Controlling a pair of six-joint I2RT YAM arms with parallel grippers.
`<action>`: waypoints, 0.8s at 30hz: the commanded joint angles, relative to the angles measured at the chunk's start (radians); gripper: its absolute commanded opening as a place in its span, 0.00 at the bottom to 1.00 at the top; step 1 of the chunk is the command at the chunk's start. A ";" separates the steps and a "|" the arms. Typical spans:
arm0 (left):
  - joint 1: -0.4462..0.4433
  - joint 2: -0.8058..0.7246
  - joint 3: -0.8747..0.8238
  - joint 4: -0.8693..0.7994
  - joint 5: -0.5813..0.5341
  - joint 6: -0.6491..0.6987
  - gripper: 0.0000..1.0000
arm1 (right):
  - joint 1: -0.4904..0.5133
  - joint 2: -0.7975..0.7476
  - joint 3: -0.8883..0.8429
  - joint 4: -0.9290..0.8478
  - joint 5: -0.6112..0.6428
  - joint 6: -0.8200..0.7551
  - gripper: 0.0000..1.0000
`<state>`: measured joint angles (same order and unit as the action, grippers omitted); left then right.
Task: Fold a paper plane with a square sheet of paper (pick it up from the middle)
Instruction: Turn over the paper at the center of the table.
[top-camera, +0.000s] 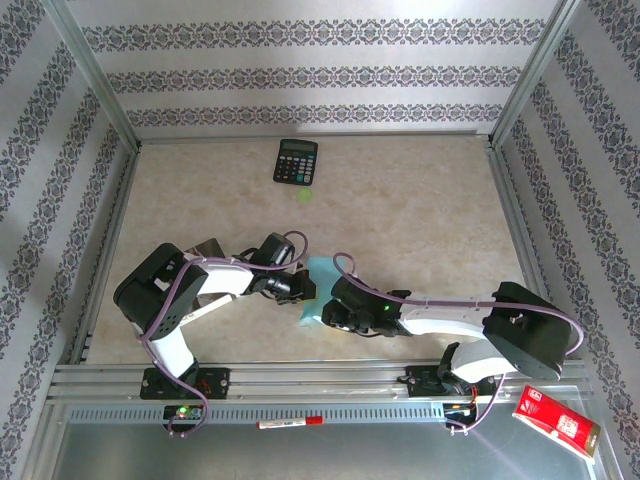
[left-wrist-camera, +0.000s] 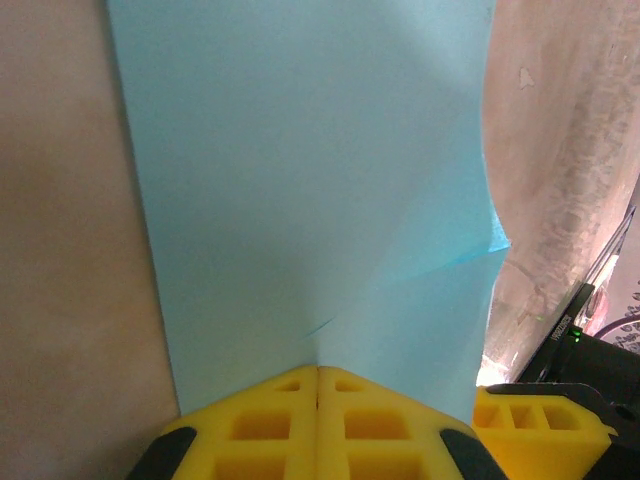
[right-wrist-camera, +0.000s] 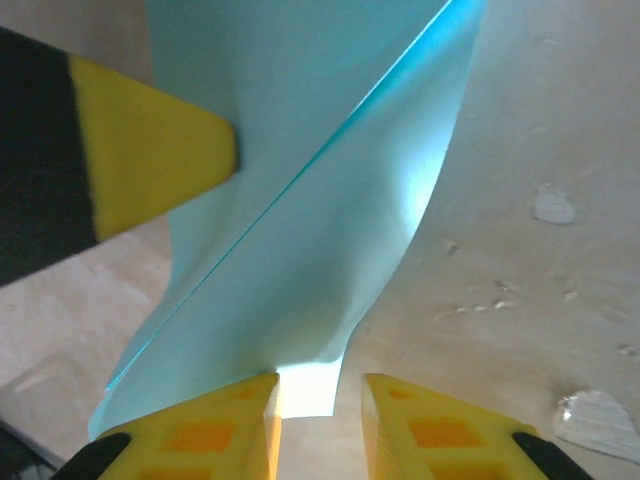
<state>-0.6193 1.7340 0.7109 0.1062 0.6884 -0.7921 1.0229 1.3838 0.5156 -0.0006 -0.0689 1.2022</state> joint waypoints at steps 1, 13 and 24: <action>0.003 0.050 -0.036 -0.086 -0.035 0.024 0.00 | -0.014 -0.006 -0.023 0.079 -0.003 -0.006 0.32; 0.003 0.037 -0.036 -0.098 -0.038 0.024 0.00 | -0.053 -0.050 -0.064 0.176 -0.020 -0.026 0.44; 0.002 0.037 -0.033 -0.106 -0.042 0.024 0.00 | -0.053 -0.107 -0.130 0.267 -0.030 0.000 0.49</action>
<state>-0.6193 1.7336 0.7109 0.1059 0.6880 -0.7891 0.9771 1.2991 0.4042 0.2268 -0.0952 1.1954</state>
